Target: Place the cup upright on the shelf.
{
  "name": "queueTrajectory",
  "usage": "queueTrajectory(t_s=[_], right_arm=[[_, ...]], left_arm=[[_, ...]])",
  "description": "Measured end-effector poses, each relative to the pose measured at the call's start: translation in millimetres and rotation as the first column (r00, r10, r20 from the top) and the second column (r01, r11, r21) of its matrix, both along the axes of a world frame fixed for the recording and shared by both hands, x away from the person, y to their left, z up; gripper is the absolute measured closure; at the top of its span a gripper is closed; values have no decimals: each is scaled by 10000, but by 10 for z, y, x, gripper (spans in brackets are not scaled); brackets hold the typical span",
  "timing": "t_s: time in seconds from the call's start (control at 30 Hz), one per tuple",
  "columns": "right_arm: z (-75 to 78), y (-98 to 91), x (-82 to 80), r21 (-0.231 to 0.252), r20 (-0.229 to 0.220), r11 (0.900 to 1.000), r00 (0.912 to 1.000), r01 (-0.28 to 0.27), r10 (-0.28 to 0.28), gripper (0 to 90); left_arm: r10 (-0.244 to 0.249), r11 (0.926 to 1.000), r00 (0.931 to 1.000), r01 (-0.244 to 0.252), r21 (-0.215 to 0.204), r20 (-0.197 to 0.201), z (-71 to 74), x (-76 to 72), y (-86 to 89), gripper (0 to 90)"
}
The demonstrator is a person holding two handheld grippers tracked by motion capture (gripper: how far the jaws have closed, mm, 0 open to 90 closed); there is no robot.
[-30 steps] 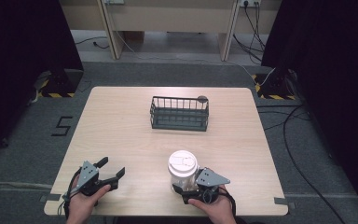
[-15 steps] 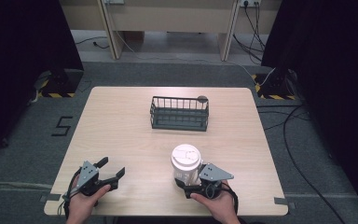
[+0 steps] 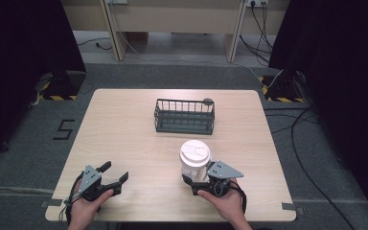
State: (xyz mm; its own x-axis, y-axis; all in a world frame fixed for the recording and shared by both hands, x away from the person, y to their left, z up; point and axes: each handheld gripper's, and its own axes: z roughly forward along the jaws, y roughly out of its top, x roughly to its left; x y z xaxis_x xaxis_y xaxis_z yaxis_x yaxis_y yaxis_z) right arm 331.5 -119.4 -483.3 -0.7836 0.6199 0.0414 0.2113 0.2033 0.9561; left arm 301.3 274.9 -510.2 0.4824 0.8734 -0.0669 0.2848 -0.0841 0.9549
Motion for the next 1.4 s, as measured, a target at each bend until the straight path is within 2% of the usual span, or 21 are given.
queueTrajectory(t_s=[0.8, 0.9, 0.93, 0.97, 1.4], right_arm=[[178, -42, 220, 171, 290, 9986, 9983, 507, -512, 187], [195, -42, 242, 193, 269, 9983, 9981, 548, -553, 186], [200, -36, 242, 243, 114, 9980, 9983, 576, -579, 187], [206, -42, 261, 155, 308, 9981, 9977, 596, -601, 187], [263, -18, 371, 114, 329, 9975, 9970, 703, -706, 187]], left_arm=[[-28, 10000, 10000, 27, -41, -36, -4, 0, 1, 180], [-25, 10000, 10000, 25, -49, -33, -4, 1, 2, 180], [-25, 10000, 10000, 25, -49, -33, -4, 1, 2, 180], [-26, 10000, 10000, 26, -58, -37, -4, 2, 1, 180], [-36, 10000, 10000, 35, -72, -37, -5, 2, 2, 181]])
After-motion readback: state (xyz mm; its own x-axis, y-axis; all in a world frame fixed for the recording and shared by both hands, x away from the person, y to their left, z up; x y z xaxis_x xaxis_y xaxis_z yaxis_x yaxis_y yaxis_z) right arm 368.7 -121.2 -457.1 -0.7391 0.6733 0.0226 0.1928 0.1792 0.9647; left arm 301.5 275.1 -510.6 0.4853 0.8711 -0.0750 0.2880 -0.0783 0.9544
